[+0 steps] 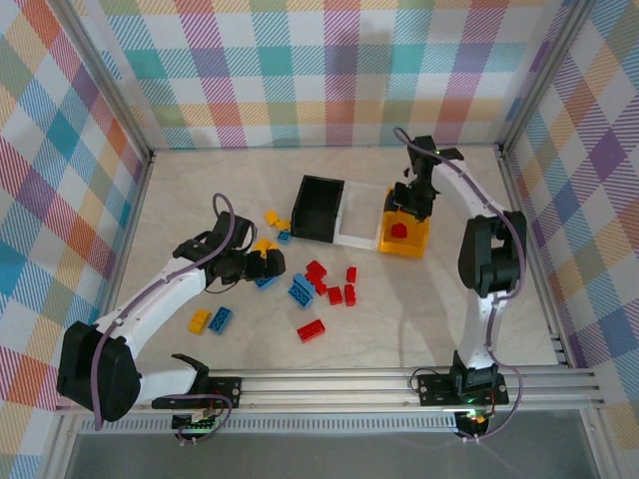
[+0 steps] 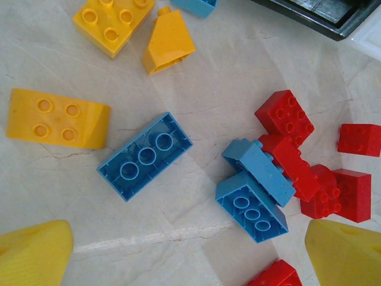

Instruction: Sort the legos into containers by color

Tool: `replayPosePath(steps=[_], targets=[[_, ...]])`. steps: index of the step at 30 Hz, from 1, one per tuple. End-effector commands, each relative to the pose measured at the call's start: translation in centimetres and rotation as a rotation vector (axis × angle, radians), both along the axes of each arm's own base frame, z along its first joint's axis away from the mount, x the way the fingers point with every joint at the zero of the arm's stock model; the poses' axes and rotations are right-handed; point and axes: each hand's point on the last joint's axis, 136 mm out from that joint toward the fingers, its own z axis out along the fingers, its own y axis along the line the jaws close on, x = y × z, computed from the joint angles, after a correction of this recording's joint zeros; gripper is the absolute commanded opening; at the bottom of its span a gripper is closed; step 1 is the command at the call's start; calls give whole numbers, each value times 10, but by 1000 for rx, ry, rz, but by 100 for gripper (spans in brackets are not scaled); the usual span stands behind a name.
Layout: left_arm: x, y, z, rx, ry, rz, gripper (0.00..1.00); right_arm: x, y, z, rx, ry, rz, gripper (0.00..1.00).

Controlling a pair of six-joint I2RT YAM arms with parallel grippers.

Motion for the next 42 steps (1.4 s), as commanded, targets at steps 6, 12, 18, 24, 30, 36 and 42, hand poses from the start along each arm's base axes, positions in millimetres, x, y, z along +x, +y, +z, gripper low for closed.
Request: replayPosePath(steps=[6,12,18,24,30,36,42], targets=[[3,-5,3,-28,-10,32,100,-112,66,22,16,49,269,60],[7,-10,1,-53,-2,42,100,-161,101,-17,40,139,297,62],[8,-12,2,-79,1,63,100,-155,108,-52,-37,180,241,62],[0,-4,5,-64,-8,80,100,-134,116,-73,-74,195,206,61],[-13,7,3,-48,-12,109,100,-120,118,-86,-124,198,190,60],[-22,17,4,-24,-20,121,100,-113,121,-99,-150,220,194,56],[-23,18,3,-18,-24,122,100,-110,119,-102,-171,219,200,51]])
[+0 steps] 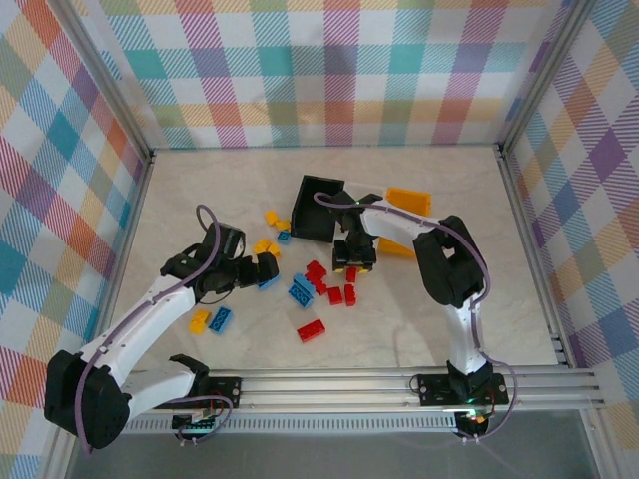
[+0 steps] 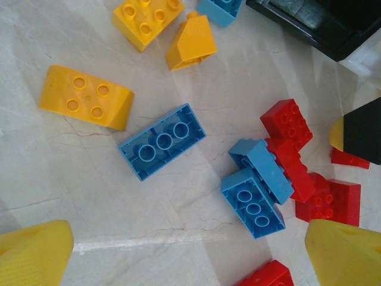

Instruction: Sort the legos into containers by color

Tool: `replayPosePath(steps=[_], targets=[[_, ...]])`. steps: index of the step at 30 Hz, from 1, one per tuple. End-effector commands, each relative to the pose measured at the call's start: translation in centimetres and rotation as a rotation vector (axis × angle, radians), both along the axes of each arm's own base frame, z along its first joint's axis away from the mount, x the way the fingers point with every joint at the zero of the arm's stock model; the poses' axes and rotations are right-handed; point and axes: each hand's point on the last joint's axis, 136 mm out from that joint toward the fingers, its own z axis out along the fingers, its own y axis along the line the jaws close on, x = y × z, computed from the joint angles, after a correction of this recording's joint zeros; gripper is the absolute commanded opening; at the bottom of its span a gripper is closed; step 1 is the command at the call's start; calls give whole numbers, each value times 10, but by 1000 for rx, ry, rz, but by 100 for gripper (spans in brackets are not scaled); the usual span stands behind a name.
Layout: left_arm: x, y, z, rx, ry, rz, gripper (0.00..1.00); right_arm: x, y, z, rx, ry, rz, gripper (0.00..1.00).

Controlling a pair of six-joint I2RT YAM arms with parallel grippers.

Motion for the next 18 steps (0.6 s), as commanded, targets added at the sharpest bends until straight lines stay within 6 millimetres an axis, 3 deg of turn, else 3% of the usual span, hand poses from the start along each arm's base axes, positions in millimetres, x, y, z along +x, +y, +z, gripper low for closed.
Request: replayPosePath(steps=[1,18], targets=[[-6,2,-5,16,19,7,100,2,-2,2,-25,1,-4,51],[0,-3,-5,19,25,-13,100,3,-5,-2,-39,-2,3,30]])
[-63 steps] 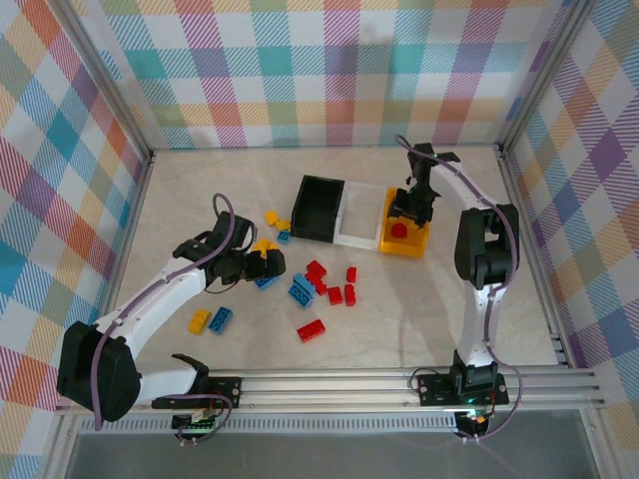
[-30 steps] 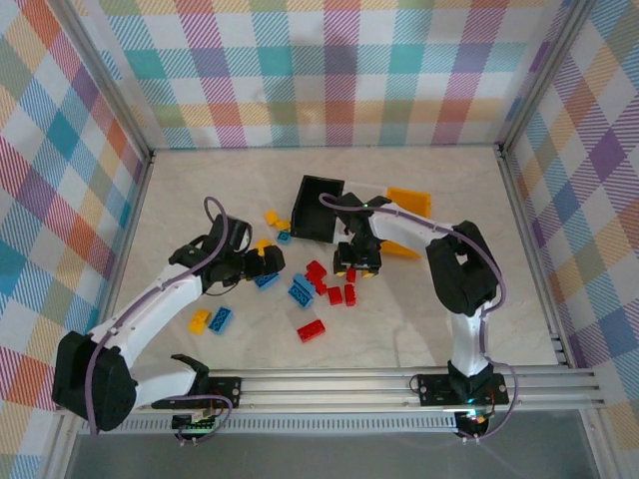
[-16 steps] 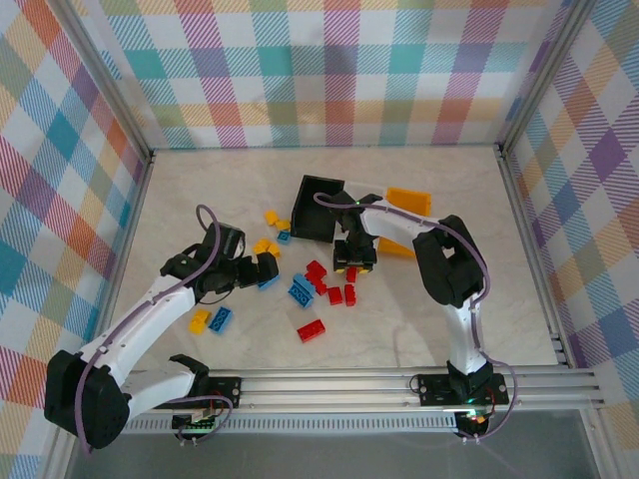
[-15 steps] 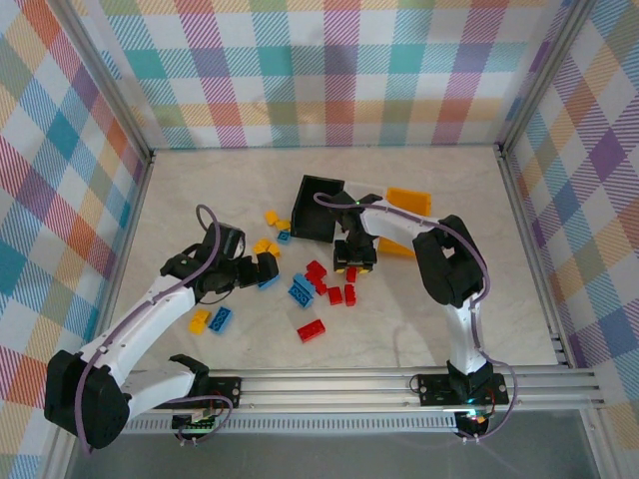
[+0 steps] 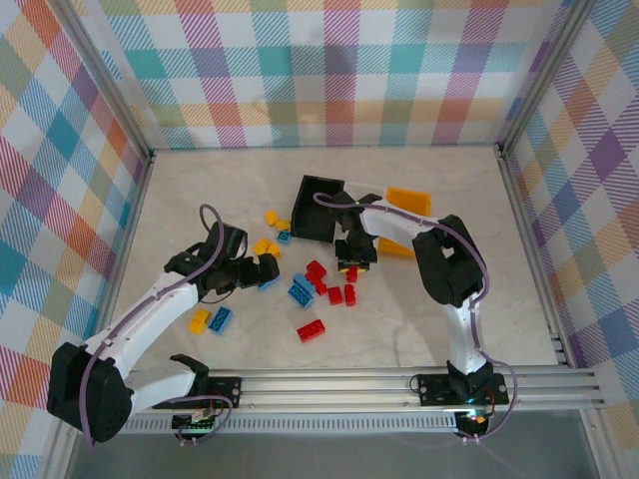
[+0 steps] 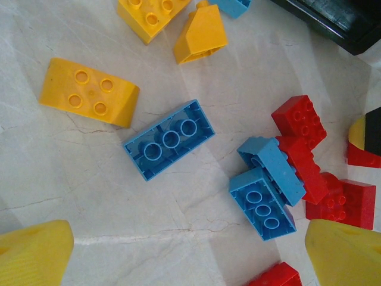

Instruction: Sort the legos into containers by color

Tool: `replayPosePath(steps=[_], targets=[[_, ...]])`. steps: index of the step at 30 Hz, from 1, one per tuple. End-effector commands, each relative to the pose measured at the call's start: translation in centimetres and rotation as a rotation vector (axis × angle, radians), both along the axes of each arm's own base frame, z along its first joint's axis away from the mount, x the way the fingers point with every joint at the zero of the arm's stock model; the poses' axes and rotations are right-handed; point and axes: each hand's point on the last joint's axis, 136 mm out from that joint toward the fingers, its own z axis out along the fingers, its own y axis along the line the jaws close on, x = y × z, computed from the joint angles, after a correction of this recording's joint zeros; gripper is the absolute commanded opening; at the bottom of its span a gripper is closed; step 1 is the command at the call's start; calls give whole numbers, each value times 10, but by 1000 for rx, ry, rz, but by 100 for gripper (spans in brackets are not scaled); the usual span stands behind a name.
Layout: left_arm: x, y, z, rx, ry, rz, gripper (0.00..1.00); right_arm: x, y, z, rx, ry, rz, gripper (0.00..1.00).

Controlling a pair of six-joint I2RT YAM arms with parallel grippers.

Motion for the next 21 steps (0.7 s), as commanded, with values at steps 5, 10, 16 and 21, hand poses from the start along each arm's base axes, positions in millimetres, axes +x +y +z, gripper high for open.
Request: replayPosePath(steps=[5,10,16,21], targets=[[0,-2,5,2,-7,-11,100,0,-2,4,-14,3,10,24],[1,-4,7,-6,-15,-14,100,2,0,36,33,-53,24,21],[6,-13,7,-23,-7,-45,100,6,-12,105,99,-161,8,21],[13,-23,5,-32,9,-82,100,21,-54,145,120,-238,-76,22]])
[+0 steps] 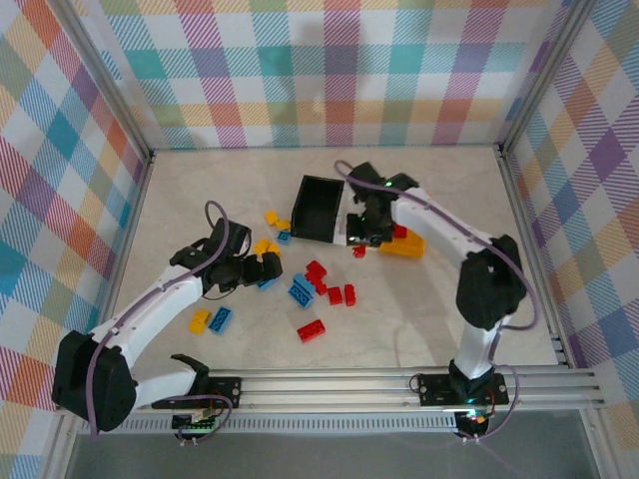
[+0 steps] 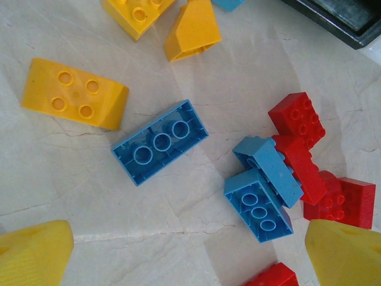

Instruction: Sort the legos into containers by color

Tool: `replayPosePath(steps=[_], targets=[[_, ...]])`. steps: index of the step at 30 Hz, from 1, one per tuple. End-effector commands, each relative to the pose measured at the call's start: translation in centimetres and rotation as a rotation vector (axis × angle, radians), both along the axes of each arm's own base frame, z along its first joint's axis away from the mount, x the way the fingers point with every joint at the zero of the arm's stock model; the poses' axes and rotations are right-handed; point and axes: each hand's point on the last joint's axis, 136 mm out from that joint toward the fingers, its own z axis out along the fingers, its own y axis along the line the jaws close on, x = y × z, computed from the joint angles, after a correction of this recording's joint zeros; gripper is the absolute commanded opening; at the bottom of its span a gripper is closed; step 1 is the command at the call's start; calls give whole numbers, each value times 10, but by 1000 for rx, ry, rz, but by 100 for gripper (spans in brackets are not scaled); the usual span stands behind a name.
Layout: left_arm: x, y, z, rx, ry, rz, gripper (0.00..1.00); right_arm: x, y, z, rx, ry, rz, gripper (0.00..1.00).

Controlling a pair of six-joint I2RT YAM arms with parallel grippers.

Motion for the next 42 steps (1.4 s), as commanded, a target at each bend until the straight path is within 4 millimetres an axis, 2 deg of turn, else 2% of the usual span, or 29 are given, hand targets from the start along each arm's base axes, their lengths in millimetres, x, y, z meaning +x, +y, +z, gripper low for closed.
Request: replayPosePath(steps=[1,5,7,10,14,19,26,30,36,42], targets=[[8,-17,10,-25,-23,-65,100,9,-40,23,-21,-30,-61,22],[10,-30,6,-5,0,-110,100,33,-80,21,-19,-42,-150,22],[10,-38,4,2,11,-136,100,45,-98,12,-25,-36,-190,22],[10,-49,2,4,21,-158,100,62,-113,-6,-36,-21,-224,22],[5,-56,-3,11,42,-180,100,80,-121,-33,-52,22,-232,22],[-2,-61,-9,51,67,-242,100,89,-120,-62,-53,76,-230,23],[-8,-65,-24,138,95,-386,100,87,-117,-79,-41,120,-231,28],[-9,-73,-34,168,117,-457,99,86,-119,-71,-45,110,-229,40],[-13,-83,-49,253,111,-638,98,86,-120,-33,-33,49,-221,52],[-4,-89,-60,303,87,-751,98,69,-119,3,8,12,-224,57]])
